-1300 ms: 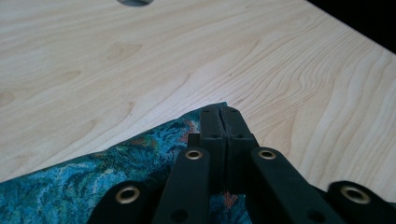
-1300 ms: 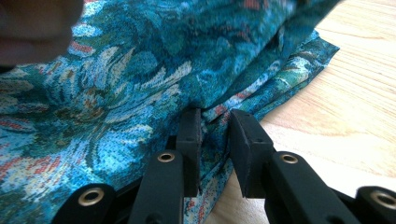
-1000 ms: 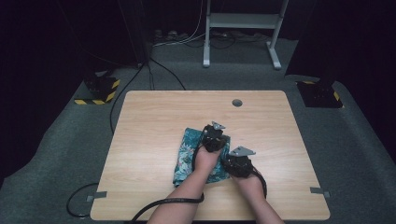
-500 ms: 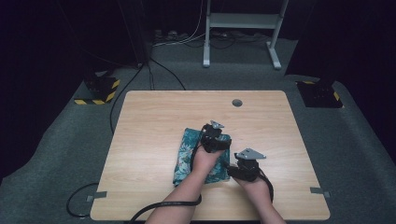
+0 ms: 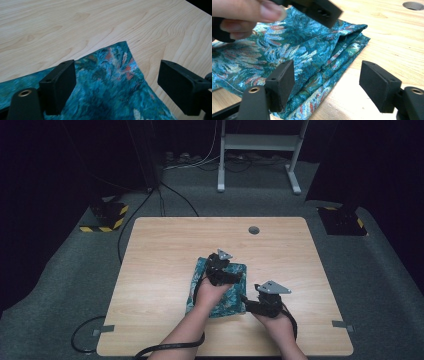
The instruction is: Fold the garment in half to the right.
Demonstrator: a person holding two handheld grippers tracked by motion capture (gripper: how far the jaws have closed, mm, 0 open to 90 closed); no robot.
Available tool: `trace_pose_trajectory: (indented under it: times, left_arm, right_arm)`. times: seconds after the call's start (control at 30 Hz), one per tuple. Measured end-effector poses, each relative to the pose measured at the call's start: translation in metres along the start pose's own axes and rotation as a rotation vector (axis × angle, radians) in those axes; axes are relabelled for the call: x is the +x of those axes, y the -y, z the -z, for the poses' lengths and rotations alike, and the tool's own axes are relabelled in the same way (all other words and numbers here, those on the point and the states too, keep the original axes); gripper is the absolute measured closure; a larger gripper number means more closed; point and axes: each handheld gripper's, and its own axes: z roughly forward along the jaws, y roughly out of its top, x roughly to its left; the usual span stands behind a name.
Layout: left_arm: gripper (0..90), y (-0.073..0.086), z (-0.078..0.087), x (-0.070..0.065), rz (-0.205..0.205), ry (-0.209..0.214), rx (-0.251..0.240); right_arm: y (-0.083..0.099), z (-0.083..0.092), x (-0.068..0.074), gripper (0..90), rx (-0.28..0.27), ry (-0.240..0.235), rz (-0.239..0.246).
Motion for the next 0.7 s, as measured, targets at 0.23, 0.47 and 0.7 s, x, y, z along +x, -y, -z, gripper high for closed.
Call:
trace_pose_trajectory:
  times: [0.23, 0.47, 0.7]
  left_arm:
    - [11.4, 0.010, 0.014, 0.015, 0.031, -0.016, -0.017]
    - [11.0, 0.028, 0.028, 0.036, 0.055, -0.039, -0.028]
    - [11.4, 0.047, 0.038, 0.058, 0.081, -0.073, -0.024]
  right_arm:
    - [-0.005, 0.002, 0.001, 26.7, -0.011, -0.003, -0.007]
    - [-0.013, -0.004, 0.001, 30.3, -0.018, 0.004, -0.005]
    - [-0.020, -0.022, 0.007, 36.6, -0.009, 0.011, 0.022]
